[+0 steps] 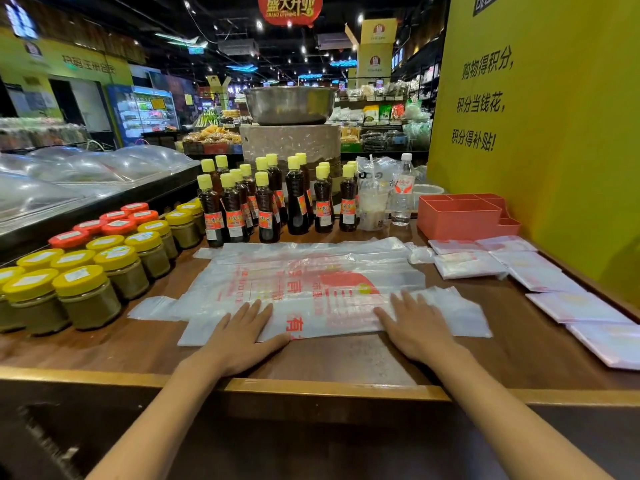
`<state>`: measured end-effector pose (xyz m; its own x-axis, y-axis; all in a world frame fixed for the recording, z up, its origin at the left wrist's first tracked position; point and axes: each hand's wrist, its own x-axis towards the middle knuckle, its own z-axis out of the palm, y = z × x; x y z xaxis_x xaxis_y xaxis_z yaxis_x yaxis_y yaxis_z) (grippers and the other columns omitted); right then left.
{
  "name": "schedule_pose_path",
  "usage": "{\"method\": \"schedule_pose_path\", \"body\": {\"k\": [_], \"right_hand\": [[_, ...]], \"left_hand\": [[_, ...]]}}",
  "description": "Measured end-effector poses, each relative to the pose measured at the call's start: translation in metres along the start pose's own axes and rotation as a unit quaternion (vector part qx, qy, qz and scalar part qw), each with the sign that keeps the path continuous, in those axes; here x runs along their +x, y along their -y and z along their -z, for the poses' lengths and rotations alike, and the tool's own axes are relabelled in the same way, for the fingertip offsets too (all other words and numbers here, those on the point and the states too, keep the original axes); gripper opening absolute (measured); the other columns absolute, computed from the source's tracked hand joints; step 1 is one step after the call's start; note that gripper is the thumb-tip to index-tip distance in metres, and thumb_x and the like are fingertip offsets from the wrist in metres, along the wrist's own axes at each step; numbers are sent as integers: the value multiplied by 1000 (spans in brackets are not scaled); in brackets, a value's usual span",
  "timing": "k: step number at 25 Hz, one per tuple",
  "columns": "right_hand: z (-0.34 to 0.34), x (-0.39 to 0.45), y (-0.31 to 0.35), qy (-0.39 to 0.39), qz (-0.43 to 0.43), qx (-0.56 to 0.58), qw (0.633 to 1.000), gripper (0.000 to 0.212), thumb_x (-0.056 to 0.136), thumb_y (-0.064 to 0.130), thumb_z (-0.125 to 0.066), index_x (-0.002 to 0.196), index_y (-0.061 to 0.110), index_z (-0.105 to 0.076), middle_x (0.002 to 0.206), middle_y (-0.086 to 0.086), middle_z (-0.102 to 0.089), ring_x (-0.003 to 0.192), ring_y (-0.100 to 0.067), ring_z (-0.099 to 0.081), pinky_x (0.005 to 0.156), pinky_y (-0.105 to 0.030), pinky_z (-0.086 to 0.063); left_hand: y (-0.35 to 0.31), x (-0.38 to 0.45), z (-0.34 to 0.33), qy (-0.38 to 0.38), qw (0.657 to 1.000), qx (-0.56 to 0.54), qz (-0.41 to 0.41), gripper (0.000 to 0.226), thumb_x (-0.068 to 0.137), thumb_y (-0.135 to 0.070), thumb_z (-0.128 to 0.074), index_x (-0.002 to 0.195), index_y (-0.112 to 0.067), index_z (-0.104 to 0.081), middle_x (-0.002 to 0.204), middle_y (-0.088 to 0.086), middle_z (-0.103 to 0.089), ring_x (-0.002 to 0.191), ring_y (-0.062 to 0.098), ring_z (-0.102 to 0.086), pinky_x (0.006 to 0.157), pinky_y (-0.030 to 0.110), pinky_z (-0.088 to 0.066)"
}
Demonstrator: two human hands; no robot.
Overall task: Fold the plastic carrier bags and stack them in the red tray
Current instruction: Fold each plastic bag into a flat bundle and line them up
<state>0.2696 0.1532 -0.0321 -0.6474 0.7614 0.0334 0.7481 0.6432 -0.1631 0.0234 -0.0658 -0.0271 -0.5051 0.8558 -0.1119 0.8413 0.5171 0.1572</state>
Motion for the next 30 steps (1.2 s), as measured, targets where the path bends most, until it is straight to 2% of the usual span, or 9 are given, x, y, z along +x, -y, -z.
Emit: {"method": "schedule_pose_path", "body": {"k": [2,4,7,10,12,17,23,26,30], "right_hand": [[4,0,-29,-23,-95,20,995,83,98,69,-14,160,14,-19,167,-10,-14,154,-29,-8,124,-48,-10],[6,-3,-38,-52,-145,41,987,86,97,70,-17,159,11,-21,167,-12,-15,154,-29,-8,124,-50,-9],[13,-11,-22,-114,23,61,991,76,99,65,-34,160,23,-19,168,1,-11,155,-17,-2,124,-43,-3],[16,-24,-4,-27,185,113,976,72,94,68,-49,156,38,-28,163,17,-22,151,-6,-15,123,-34,-12],[17,-25,-2,8,197,106,975,66,94,67,-49,152,37,-38,161,17,-30,147,-6,-26,122,-33,-18],[22,-24,2,-39,235,29,971,41,106,45,-41,141,30,-55,146,10,-53,133,-13,-49,107,-31,-40],[22,-21,12,-84,204,-64,973,33,108,39,-32,100,22,-60,103,1,-67,94,-24,-63,77,-40,-49],[24,-24,11,-115,201,-32,972,35,106,46,-31,104,24,-58,100,2,-68,92,-22,-64,78,-40,-50],[30,-33,2,-101,216,-4,971,40,100,55,-46,125,28,-62,119,7,-67,108,-14,-62,88,-37,-52]], "left_hand": [[17,-3,3,2,1000,-14,2,135,45,-107,0,159,-34,-1,167,-5,6,154,15,4,124,43,1],[21,-5,4,-7,999,-34,2,133,48,-107,-8,159,-34,-7,167,-6,0,154,15,-2,125,42,-3],[15,-8,5,-58,998,-24,-3,123,58,-102,-16,158,-31,-21,166,-4,-16,151,17,-18,123,39,-15],[12,-11,7,-87,996,-7,-19,125,55,-104,-12,155,-30,-29,164,-3,-22,149,17,-23,121,38,-20],[12,-12,8,-93,994,-18,-51,115,61,-100,-19,153,-33,-34,164,-6,-24,149,16,-24,120,36,-20],[8,-15,13,-100,989,-26,-107,73,84,-79,-38,141,-36,-51,150,-12,-47,137,10,-42,112,29,-31],[9,-16,14,-141,978,11,-153,39,98,-50,-51,128,-30,-63,128,-11,-63,116,10,-58,97,25,-47],[8,-18,14,-164,975,26,-149,26,101,-29,-52,124,-31,-64,123,-10,-65,113,12,-59,95,28,-48],[6,-28,17,-220,970,-3,-104,25,103,-23,-49,121,-25,-65,119,-5,-68,111,17,-62,93,31,-48]]}}
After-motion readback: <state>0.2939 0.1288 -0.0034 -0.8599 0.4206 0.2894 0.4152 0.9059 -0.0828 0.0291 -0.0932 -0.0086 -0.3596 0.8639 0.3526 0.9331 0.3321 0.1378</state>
